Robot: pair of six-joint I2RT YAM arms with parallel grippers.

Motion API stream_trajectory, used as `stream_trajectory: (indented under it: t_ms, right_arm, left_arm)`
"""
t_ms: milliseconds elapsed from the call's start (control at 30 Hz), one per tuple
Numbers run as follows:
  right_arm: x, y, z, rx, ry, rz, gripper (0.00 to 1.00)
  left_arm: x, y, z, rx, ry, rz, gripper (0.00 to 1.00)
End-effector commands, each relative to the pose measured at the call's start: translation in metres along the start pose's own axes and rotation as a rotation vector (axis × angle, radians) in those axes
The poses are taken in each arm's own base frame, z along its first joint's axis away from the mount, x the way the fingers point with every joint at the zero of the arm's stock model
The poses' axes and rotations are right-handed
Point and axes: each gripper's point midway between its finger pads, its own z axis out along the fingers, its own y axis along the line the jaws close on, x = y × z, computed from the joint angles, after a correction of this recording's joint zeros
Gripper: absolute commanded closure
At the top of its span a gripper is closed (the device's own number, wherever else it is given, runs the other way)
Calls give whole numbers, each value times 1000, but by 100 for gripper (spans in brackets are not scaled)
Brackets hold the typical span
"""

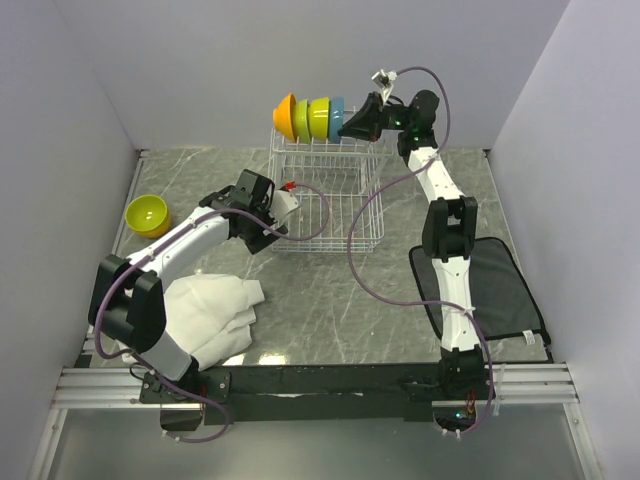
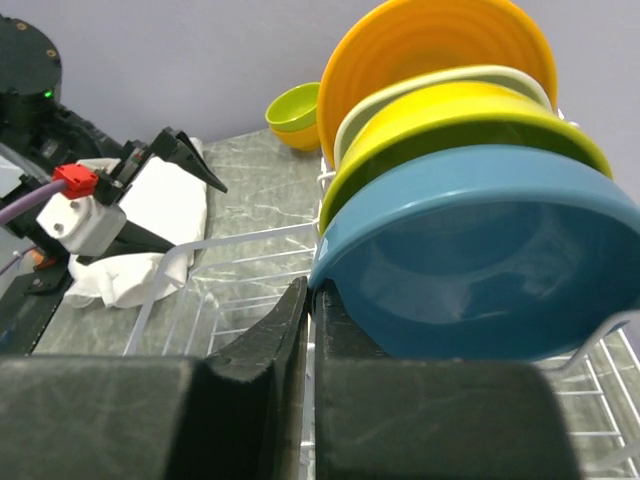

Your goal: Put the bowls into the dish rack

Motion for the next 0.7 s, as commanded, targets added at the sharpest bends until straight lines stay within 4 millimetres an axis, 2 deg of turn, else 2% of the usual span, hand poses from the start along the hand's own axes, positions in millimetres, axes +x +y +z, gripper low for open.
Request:
stream_trajectory:
  t_ms: [0, 100, 200, 233, 300, 333, 400, 433, 667]
  right_arm:
    - [-8, 24, 7, -75, 39, -72, 88]
    - [-15, 27, 7, -71, 29, -92, 83]
    - [-22, 29, 5, -55, 10, -93, 69]
    - [-23, 29, 6, -48, 2, -82, 61]
    - [-28, 32, 5, -43, -4, -74, 55]
    - [-28, 33, 4, -40, -5, -53, 41]
    - [-31, 38, 1, -44, -5, -75, 33]
    - [-32, 40, -1, -45, -2, -63, 1]
    - [-49, 49, -18, -16, -13, -30, 0]
  left_arm:
    - [-12, 6, -7, -18, -35, -10, 3]
    - [-13, 6, -7, -22, -42, -13, 3]
    - [-12, 6, -7, -22, -45, -13, 3]
    - [-14, 6, -8, -26, -53, -14, 3]
    - [-12, 5, -8, -26, -56, -15, 3]
    - [-14, 7, -11, -37, -68, -17, 3]
    - [-11, 6, -10, -40, -68, -14, 3]
    - [-11, 6, -12, -45, -75, -14, 3]
    - [-21, 19, -21, -92, -143, -32, 3]
